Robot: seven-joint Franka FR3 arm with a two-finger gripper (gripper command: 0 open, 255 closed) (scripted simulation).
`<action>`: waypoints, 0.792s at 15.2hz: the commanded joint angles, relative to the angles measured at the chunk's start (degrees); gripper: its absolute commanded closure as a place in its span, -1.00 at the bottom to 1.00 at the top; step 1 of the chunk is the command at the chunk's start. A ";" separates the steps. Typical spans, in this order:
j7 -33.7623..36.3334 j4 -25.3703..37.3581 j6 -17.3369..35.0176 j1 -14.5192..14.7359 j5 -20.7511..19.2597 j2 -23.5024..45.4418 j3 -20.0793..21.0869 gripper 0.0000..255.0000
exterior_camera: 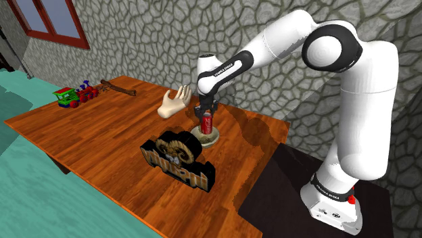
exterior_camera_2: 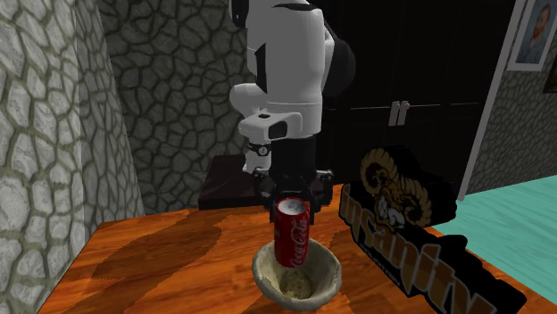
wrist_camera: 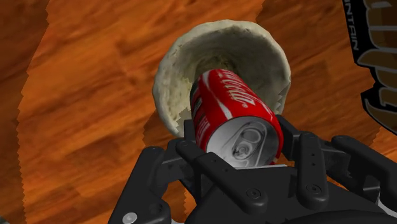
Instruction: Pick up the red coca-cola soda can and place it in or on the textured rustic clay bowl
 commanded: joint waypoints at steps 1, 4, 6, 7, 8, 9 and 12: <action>0.01 0.00 0.43 0.01 0.03 0.35 0.03 1.00; 0.01 0.00 0.42 0.01 0.03 0.35 0.03 1.00; 0.01 0.00 0.42 0.01 0.03 0.35 0.03 1.00; 0.01 0.00 0.42 0.01 0.03 0.35 0.03 1.00; 0.01 0.00 0.42 0.01 0.03 0.34 0.03 -1.00; 0.01 0.01 0.42 0.01 0.03 0.35 0.03 -1.00; 0.01 0.01 0.41 0.01 0.03 0.34 0.03 -1.00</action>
